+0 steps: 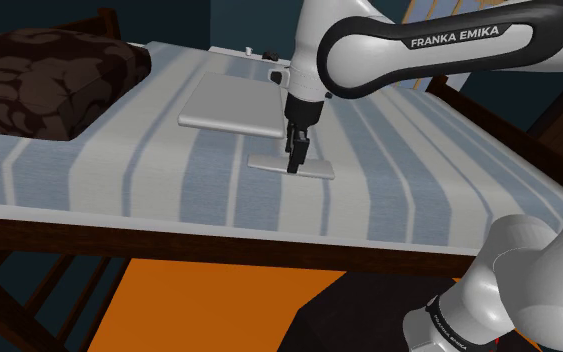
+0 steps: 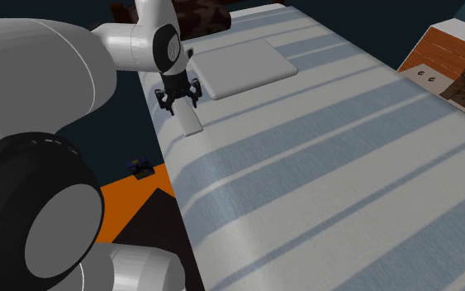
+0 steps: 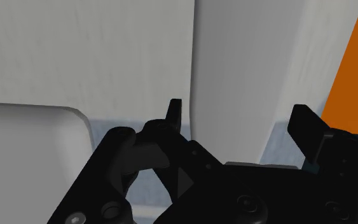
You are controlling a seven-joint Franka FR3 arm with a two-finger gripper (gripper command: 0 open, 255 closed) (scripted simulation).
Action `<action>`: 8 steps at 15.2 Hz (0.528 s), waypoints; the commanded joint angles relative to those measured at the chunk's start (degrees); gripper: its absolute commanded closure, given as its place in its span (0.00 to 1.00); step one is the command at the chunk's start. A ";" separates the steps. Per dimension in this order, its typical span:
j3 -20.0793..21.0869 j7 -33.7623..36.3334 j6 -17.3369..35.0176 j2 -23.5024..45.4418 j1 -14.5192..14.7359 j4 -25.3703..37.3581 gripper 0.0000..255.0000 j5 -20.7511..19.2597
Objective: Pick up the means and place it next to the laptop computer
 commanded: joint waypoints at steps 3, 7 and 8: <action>0.00 0.00 0.01 0.00 0.00 0.01 0.00 0.00; 0.04 0.00 -3.85 -0.69 0.02 3.17 0.00 0.01; 0.06 0.00 -5.77 -0.92 0.03 4.87 0.00 0.02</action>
